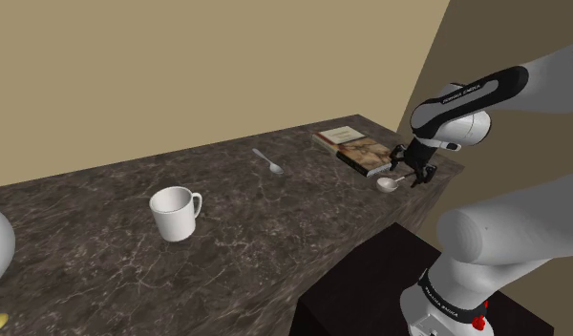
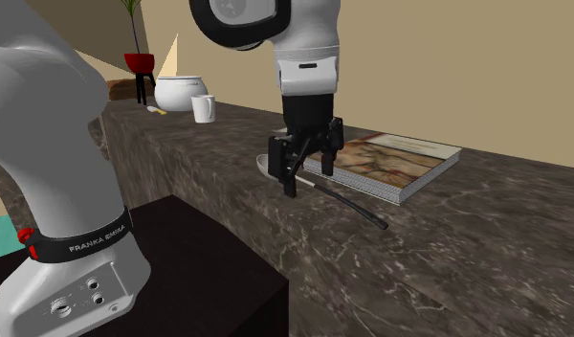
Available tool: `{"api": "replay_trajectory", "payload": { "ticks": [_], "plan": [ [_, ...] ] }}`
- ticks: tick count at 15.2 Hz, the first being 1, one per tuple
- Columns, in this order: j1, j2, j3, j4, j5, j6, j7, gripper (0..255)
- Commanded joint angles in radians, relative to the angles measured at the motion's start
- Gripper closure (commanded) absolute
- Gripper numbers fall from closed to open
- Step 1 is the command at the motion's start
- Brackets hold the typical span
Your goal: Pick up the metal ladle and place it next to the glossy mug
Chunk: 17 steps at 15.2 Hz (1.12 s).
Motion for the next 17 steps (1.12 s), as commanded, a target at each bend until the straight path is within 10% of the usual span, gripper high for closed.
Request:
{"api": "replay_trajectory", "payload": {
  "ticks": [1, 2, 3, 17],
  "plan": [
    [0.000, 0.001, 0.000, 0.000, 0.000, 0.001, 0.000, 0],
    [0.000, 0.001, 0.000, 0.000, 0.000, 0.001, 0.000, 0],
    [0.000, 0.001, 0.000, 0.000, 0.000, 0.001, 0.000, 255],
    [-0.007, -0.057, 0.013, 0.033, -0.007, -0.089, 0.012, 255]
  ]
}}
